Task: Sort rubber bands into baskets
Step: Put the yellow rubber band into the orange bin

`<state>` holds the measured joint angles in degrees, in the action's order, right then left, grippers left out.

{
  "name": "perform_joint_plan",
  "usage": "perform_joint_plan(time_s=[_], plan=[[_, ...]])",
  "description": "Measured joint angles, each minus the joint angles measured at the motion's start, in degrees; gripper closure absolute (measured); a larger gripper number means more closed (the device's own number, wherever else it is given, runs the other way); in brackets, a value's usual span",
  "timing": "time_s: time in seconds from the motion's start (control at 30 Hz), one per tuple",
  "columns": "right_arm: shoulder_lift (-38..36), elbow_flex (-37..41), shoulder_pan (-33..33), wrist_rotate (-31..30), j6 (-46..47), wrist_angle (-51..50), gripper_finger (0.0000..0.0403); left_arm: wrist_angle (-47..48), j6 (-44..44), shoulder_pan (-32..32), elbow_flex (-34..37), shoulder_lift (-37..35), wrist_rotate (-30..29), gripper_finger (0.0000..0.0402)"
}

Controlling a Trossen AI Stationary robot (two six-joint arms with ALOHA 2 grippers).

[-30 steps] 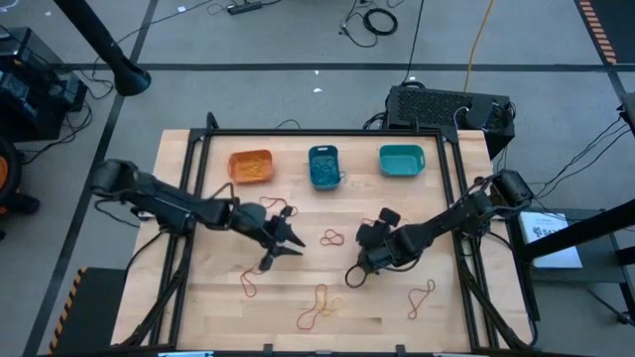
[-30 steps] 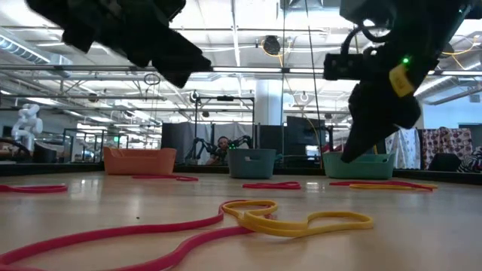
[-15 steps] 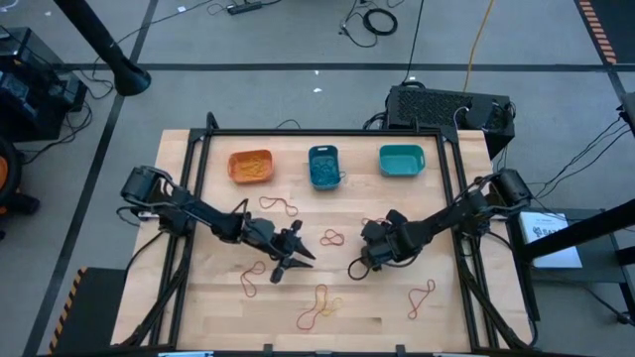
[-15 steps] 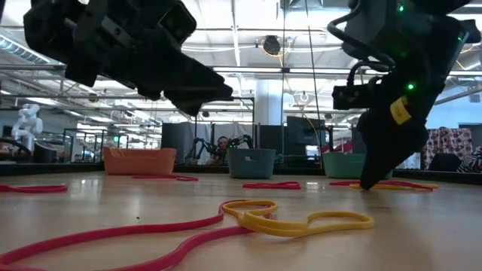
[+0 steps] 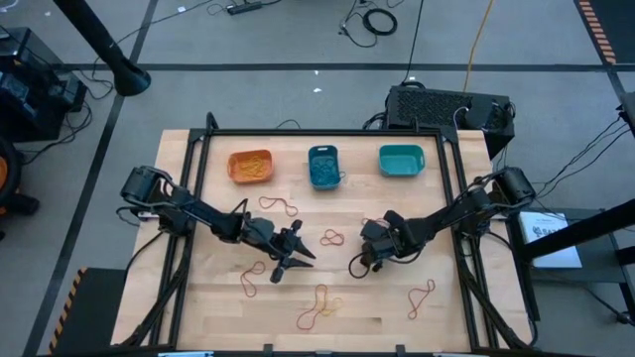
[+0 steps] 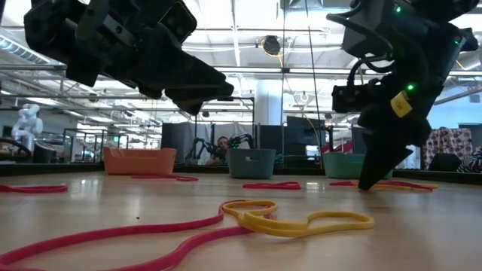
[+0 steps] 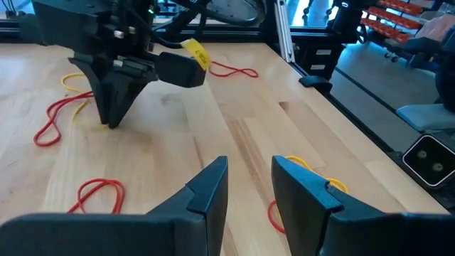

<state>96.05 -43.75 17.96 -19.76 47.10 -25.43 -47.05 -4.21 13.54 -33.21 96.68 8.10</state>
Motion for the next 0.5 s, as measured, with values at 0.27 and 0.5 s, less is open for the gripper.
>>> perform_joint_plan(time_s=[0.27,0.5], plan=[[-3.1,-0.2,0.1,-7.3,-5.4,-0.9,0.0401,0.0,0.0,0.0,0.0,0.0,0.0,0.0285],[-8.2,-0.8,2.0,-16.6,-7.6,1.8,0.0402,0.4,0.0,0.0,-0.1,0.0,0.0,0.0285]])
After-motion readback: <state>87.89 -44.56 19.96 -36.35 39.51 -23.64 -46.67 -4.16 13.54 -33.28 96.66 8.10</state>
